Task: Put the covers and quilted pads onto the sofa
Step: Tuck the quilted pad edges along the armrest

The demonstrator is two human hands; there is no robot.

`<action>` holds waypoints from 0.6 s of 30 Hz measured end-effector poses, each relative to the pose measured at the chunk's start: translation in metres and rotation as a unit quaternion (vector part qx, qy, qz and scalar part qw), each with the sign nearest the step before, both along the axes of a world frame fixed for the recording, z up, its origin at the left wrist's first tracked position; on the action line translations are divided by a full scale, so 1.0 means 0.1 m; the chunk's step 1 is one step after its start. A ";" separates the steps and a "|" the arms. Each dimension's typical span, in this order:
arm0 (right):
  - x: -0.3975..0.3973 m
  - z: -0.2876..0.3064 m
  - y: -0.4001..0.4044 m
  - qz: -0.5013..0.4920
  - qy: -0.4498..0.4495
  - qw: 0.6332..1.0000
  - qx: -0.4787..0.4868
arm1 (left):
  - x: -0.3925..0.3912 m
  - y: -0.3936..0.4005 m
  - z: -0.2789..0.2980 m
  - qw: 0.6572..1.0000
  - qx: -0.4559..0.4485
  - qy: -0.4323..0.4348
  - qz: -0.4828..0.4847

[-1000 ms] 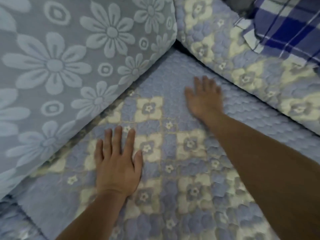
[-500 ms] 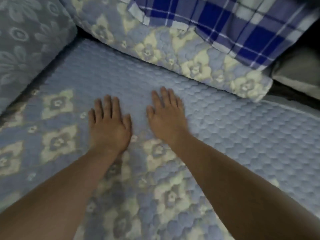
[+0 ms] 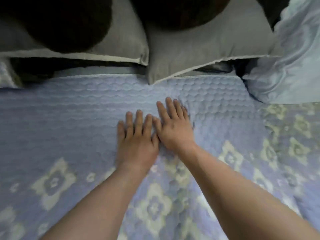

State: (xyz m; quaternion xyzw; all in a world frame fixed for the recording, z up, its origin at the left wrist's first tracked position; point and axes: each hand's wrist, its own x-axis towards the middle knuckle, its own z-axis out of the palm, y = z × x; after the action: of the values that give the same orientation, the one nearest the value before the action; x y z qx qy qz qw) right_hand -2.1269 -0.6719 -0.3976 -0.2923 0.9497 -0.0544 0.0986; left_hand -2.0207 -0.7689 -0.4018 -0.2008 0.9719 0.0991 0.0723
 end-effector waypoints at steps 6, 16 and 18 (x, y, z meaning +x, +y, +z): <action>-1.10 -0.05 2.03 -0.125 0.021 0.992 0.001 | -1.09 1.90 0.05 0.998 0.014 -0.005 -0.061; -0.78 0.12 2.74 -0.182 0.026 0.981 0.055 | -0.95 2.15 0.25 0.968 0.172 0.012 -0.180; -0.30 0.26 2.25 -0.112 0.042 0.993 0.013 | -0.29 1.89 0.33 0.973 0.180 0.061 -0.129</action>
State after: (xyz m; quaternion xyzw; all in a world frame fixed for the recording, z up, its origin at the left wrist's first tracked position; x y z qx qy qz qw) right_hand -2.1574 -0.4466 -0.3716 -0.1846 0.9804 -0.0404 0.0561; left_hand -2.0495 -0.5800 -0.3688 -0.0513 0.9583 0.2744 0.0604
